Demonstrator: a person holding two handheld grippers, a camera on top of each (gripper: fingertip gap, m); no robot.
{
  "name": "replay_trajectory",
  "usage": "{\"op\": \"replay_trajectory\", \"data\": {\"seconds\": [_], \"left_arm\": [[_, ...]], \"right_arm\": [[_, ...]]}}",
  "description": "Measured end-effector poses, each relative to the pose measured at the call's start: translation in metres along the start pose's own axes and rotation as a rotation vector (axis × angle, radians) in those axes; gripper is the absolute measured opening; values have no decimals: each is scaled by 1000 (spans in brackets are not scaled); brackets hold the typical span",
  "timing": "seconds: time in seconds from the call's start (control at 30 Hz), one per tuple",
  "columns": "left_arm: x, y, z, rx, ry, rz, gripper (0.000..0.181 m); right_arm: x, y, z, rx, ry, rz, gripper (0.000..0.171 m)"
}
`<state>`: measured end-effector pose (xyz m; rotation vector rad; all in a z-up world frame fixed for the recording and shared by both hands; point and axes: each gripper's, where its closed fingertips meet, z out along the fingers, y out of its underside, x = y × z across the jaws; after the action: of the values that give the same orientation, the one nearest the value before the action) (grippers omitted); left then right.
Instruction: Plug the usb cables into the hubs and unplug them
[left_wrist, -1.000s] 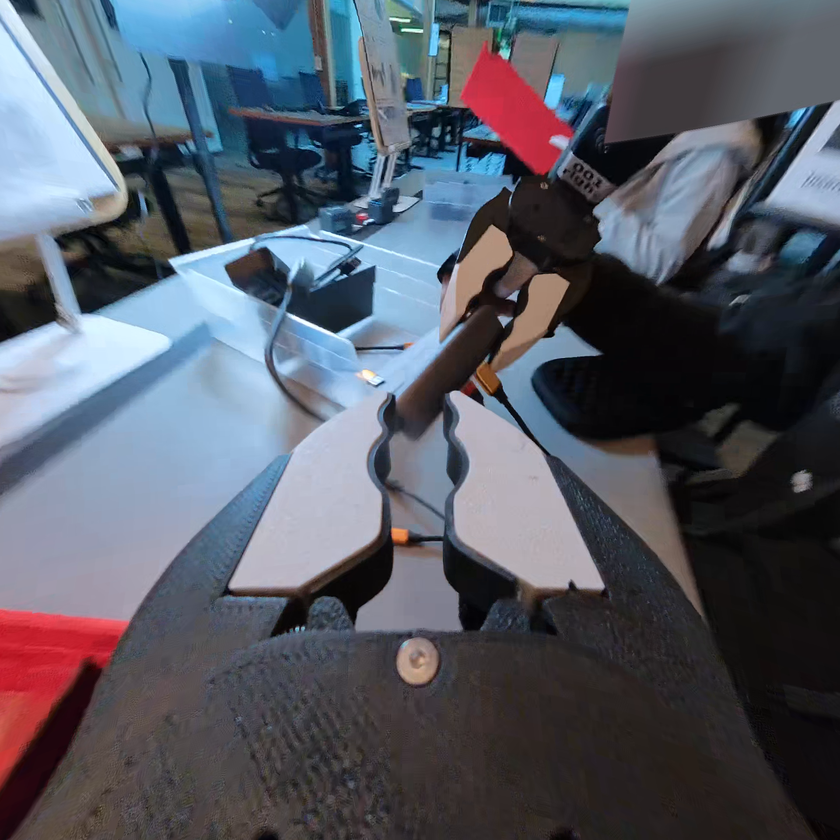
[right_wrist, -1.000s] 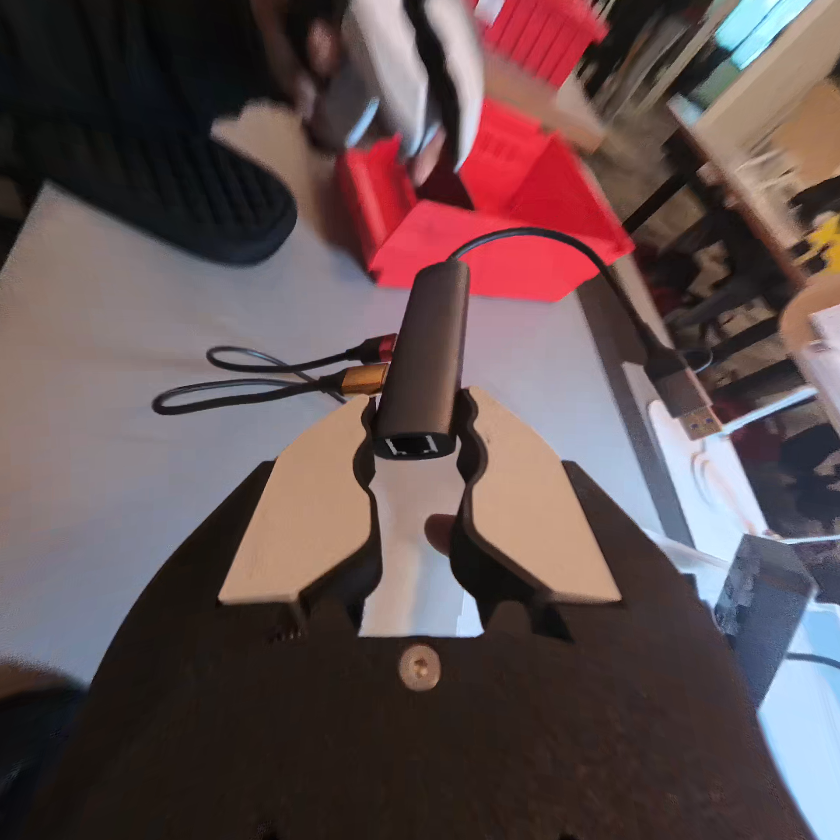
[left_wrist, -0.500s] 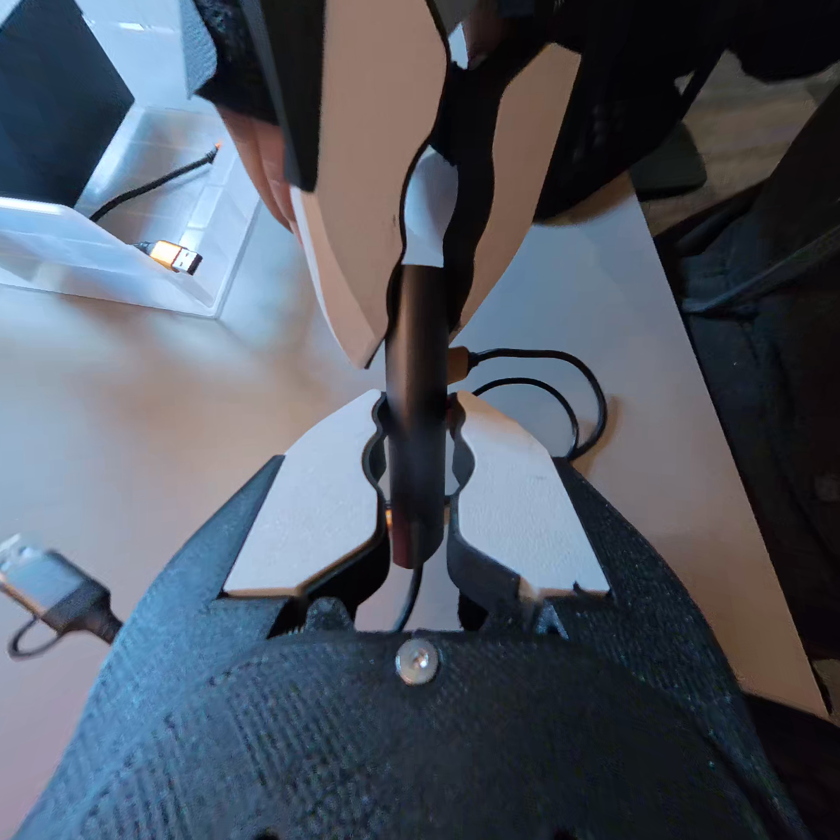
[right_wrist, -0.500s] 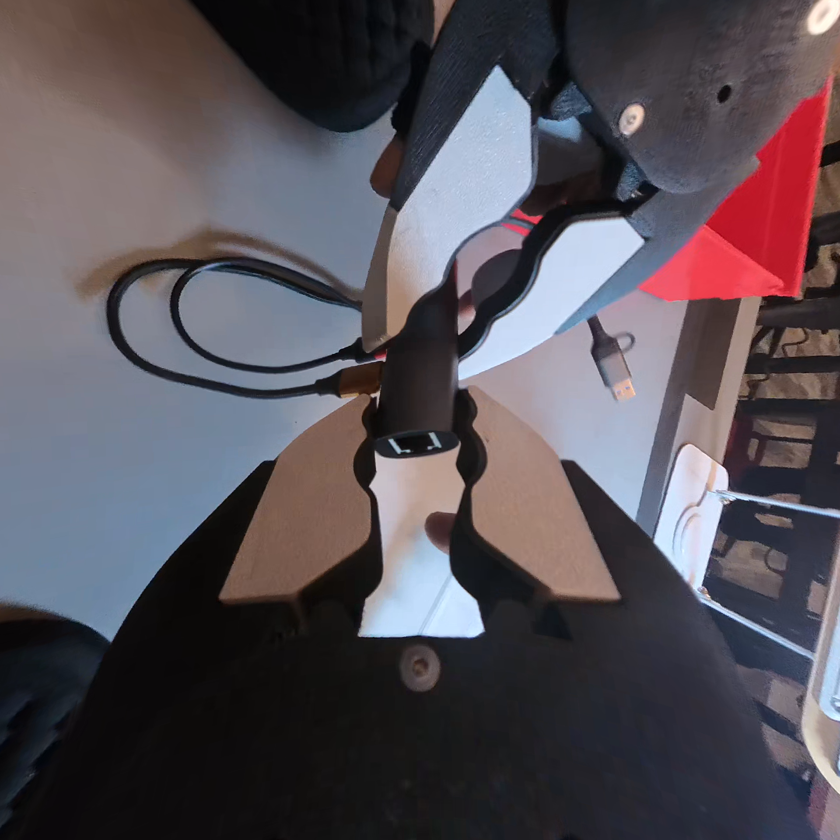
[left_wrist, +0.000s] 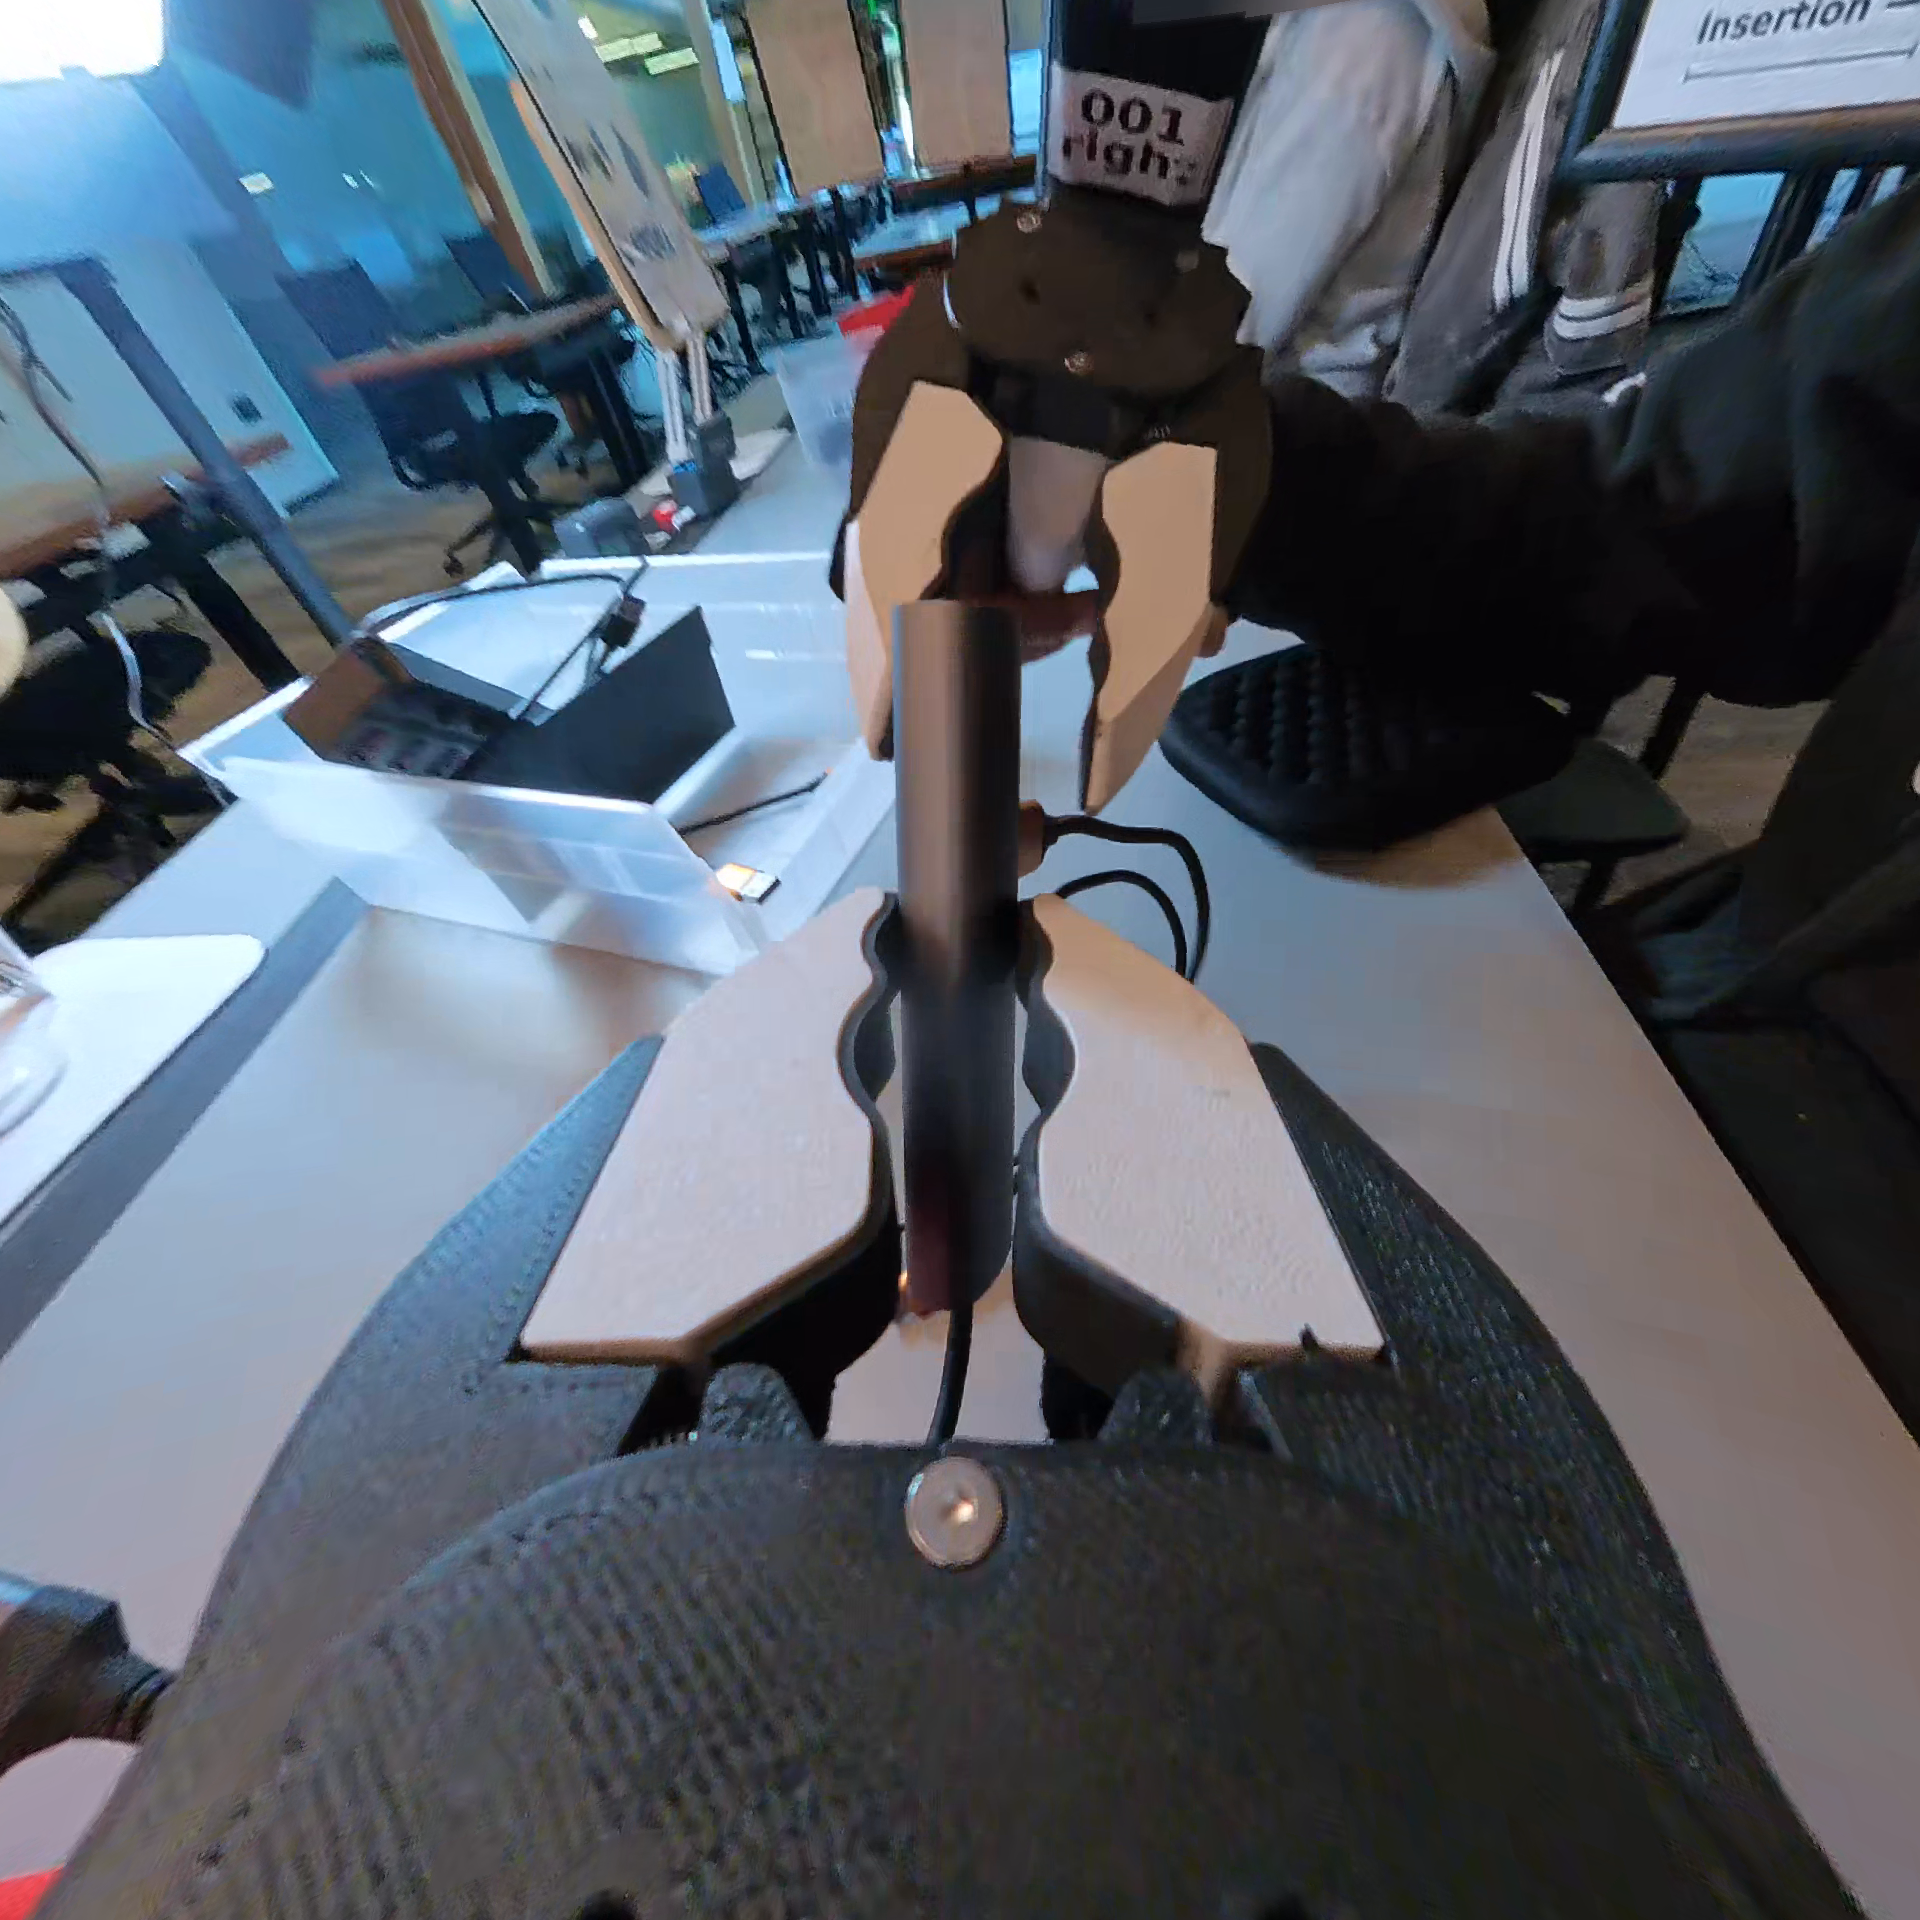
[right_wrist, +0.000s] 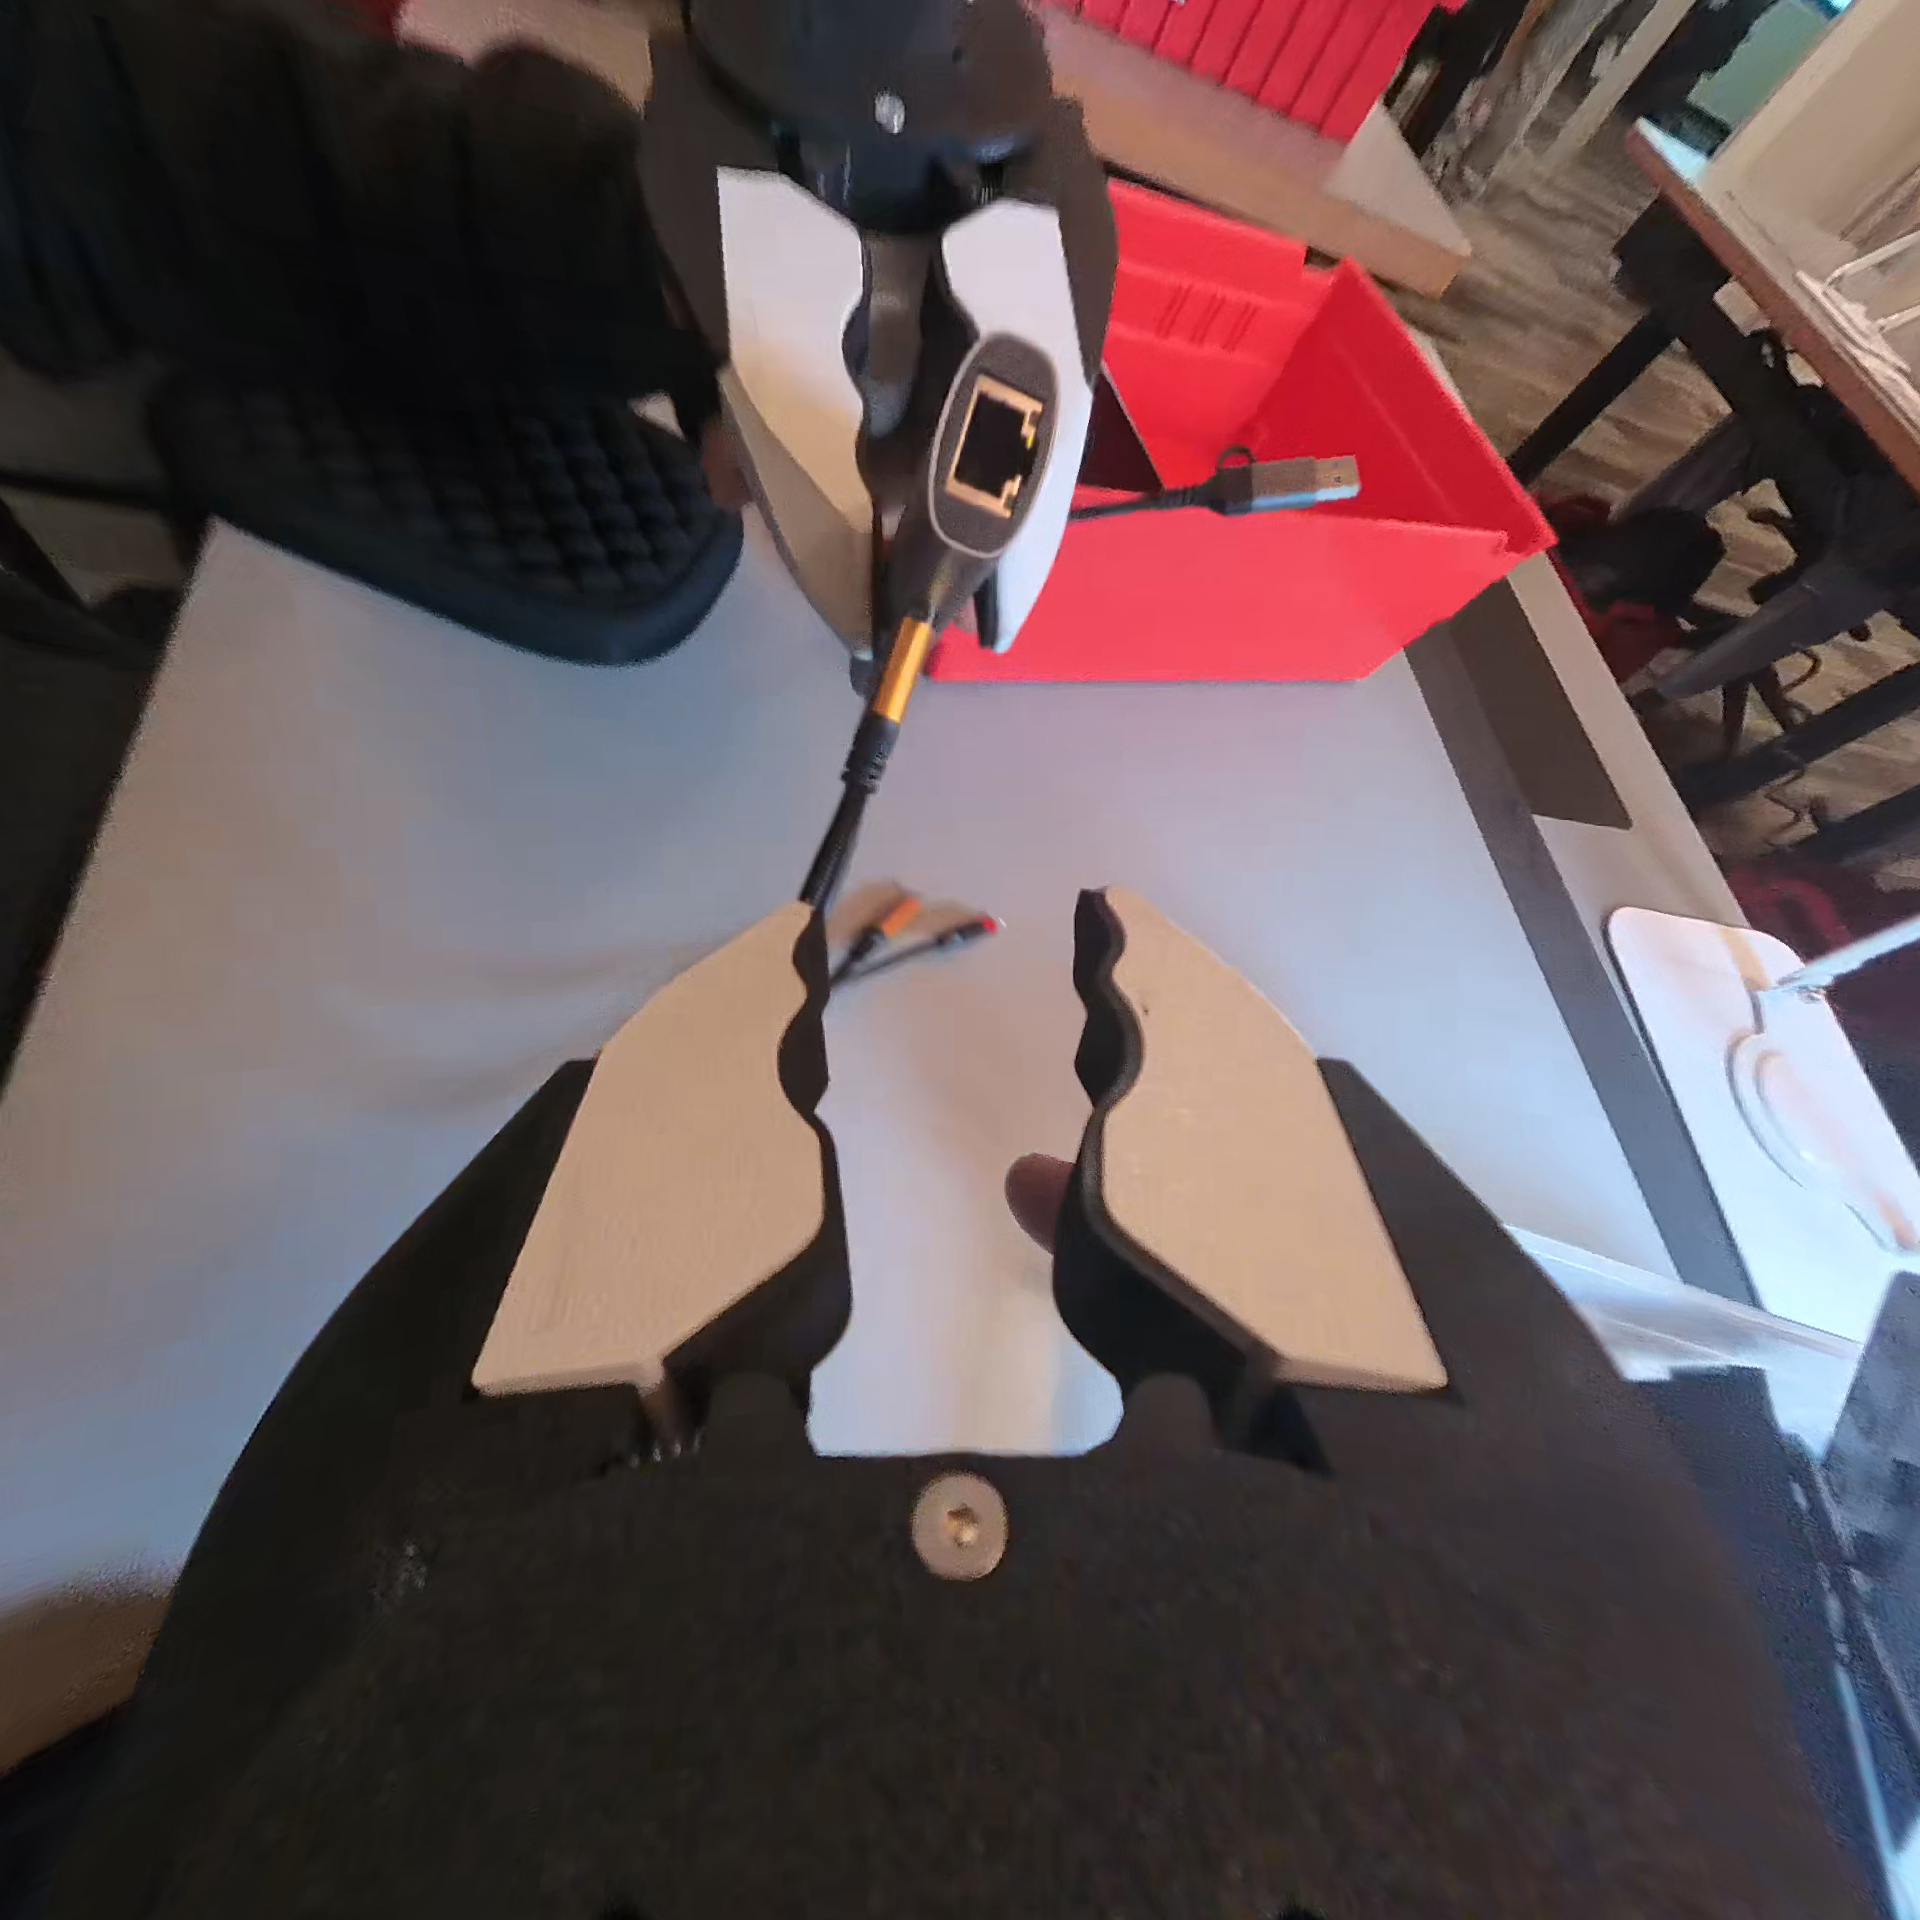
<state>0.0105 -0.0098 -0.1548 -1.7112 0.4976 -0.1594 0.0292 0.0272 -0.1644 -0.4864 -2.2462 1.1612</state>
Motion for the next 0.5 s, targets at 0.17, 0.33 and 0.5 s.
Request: {"op": "replay_trajectory", "data": {"seconds": [0.17,0.33,0.5], "left_arm": [[-6,-6,4,56,-101,102,20],[0,-4,11,68,-114,174,20],[-1,16,13,-36,-126,244,19]], "right_arm": [[-3,-20,3,92,16,27,43],[-3,-17,24,50,100,-81,18],[-4,-11,36,6,131,-157,7]]}}
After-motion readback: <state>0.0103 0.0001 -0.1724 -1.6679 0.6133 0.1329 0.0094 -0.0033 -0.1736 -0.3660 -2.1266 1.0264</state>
